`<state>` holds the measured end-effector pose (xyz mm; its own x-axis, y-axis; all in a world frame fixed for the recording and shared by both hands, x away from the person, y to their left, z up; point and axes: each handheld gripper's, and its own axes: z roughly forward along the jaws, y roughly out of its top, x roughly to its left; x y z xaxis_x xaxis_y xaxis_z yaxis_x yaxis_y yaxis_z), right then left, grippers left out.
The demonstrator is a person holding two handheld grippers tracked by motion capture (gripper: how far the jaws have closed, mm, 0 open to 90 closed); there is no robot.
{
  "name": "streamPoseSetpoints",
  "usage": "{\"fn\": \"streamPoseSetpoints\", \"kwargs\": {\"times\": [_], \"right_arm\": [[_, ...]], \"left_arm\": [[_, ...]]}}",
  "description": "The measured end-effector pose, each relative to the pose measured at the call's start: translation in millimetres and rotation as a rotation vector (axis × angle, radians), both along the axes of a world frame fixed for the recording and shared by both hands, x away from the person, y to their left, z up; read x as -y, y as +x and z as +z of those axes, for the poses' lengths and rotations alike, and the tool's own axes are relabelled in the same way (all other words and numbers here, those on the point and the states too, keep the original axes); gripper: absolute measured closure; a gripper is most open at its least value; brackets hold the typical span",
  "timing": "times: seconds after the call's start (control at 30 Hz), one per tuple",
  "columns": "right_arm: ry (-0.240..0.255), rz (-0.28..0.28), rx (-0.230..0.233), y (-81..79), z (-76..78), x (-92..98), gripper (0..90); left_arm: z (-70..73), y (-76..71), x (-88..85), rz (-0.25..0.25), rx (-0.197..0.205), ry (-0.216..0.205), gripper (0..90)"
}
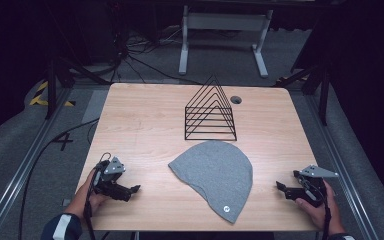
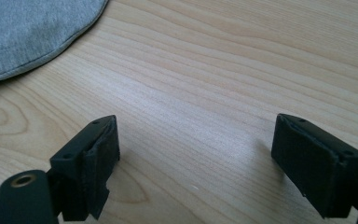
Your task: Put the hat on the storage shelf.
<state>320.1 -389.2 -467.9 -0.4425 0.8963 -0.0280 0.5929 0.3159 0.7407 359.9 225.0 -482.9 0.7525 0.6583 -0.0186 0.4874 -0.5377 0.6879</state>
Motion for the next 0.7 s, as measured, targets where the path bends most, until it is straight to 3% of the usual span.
{"fn": "streamPoseSetpoints", "kwargs": {"times": [0.23, 0.37, 0.43, 0.47, 0.57, 0.7], "right_arm": [[-0.001, -0.02, -0.003, 1.7, 0.4, -1.9, 16.4], [-0.009, -0.014, -0.018, 1.0, 2.6, -0.9, 19.8], [-0.001, 0.01, -0.015, 1.0, 2.8, -0.6, 23.9], [0.001, 0.031, -0.01, 1.3, 3.6, -1.0, 31.4], [0.038, 0.072, -0.015, 1.7, 4.9, -5.3, 40.6], [0.058, 0.166, 0.014, -2.3, 14.9, -28.5, 55.0]], "left_arm": [[1.0, -1.5, 1.8, 0.015, -0.001, 0.004, 0.7], [3.4, -2.0, 2.4, 0.015, 0.005, -0.002, 9.9], [6.7, 2.4, 5.8, 0.006, -0.004, 0.012, 17.3], [7.3, 3.6, 6.8, 0.0, -0.013, 0.012, 16.8], [8.5, 7.5, 12.4, -0.041, -0.014, 0.0, 19.9], [14.3, 12.7, 27.2, -0.066, 0.012, -0.013, 29.2]]}}
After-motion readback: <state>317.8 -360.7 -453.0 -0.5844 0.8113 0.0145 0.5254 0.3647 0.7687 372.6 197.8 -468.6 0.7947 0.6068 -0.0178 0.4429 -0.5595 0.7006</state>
